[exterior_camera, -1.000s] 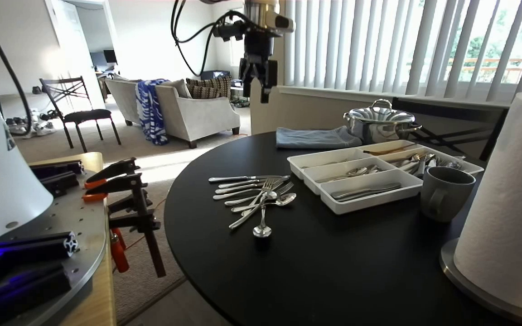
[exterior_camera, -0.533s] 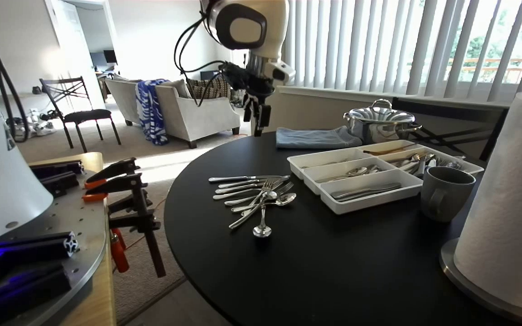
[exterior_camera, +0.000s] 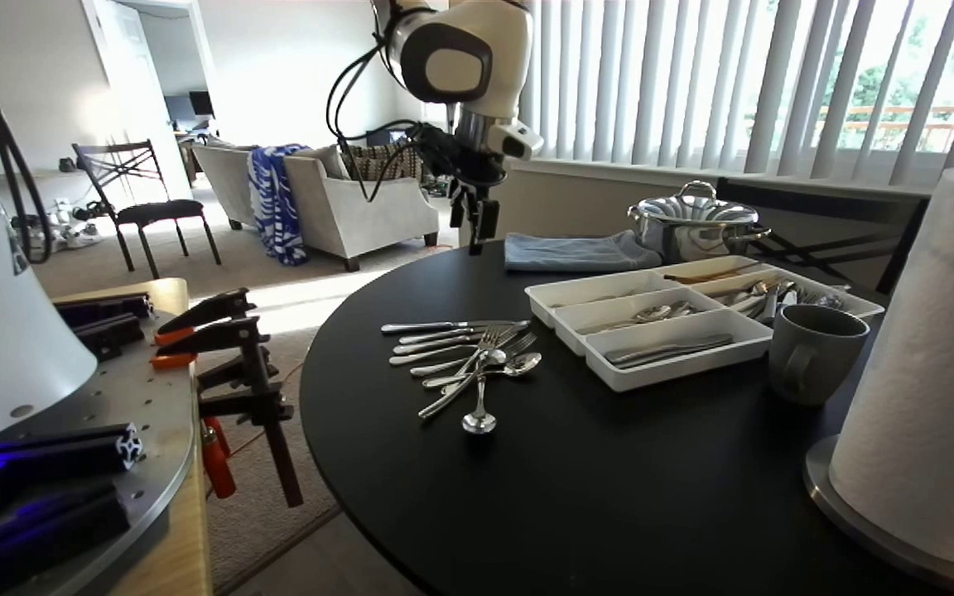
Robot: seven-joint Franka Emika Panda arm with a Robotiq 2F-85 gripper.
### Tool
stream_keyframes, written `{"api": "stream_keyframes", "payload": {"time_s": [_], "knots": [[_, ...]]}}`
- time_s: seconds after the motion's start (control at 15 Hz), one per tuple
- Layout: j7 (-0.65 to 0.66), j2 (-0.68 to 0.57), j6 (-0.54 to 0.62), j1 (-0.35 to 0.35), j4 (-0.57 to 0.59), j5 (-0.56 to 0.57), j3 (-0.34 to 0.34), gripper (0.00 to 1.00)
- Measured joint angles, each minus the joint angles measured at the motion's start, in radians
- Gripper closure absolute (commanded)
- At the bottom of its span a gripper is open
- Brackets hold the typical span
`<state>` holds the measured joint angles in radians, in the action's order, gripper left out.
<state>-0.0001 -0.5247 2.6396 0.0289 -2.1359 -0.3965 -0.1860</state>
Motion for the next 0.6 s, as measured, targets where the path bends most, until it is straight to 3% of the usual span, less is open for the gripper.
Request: {"api": "stream_keyframes", "payload": {"time_s": [0.27, 0.6], "knots": [[0.156, -0.050, 0.006, 0.025, 0.033, -0.003, 0.009, 0.00], [0.475, -0.119, 0.124, 0.192, 0.063, -0.002, 0.085, 0.00]]}}
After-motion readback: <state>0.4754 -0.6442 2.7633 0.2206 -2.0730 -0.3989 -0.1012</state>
